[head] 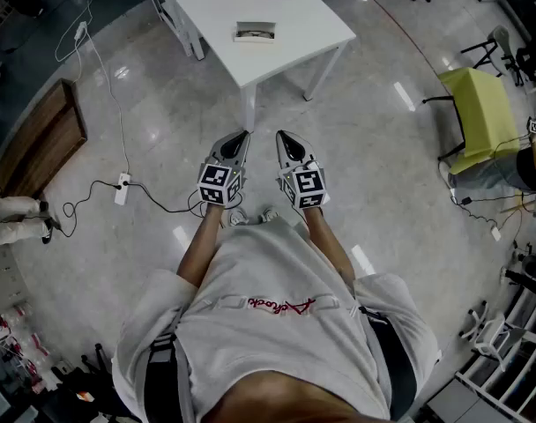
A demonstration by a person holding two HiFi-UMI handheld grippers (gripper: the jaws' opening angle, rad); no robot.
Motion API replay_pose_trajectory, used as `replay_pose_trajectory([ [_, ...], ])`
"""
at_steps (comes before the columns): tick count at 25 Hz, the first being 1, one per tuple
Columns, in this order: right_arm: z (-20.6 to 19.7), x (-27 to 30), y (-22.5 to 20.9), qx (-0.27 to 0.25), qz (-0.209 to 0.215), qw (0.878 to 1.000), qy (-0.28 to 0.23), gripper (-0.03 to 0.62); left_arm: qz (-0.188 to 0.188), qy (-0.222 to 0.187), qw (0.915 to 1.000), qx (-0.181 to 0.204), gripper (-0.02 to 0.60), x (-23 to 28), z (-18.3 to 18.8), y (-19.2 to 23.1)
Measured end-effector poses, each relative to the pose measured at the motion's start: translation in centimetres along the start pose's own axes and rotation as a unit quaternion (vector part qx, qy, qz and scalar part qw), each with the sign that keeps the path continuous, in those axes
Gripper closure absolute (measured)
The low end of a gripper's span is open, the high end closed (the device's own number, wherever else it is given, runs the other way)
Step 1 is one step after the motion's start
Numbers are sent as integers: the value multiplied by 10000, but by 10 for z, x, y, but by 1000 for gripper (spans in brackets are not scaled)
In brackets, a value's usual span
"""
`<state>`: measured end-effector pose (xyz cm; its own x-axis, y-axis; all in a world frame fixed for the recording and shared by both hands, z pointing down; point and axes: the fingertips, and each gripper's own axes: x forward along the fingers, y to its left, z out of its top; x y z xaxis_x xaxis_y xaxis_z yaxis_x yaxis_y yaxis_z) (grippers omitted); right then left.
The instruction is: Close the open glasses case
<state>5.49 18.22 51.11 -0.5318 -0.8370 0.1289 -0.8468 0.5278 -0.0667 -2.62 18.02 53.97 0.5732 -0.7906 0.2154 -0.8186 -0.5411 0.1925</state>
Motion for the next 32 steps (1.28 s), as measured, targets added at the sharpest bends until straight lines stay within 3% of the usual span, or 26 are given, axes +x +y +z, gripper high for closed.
replay_pose_trajectory([
  [19, -5, -6, -7, 102, 250, 9996, 22, 563, 93, 32, 10000, 12, 557, 6, 0, -8],
  [32, -14, -14, -21, -32, 588, 9981, 152, 563, 136, 61, 9999, -72, 557, 29, -14, -39],
])
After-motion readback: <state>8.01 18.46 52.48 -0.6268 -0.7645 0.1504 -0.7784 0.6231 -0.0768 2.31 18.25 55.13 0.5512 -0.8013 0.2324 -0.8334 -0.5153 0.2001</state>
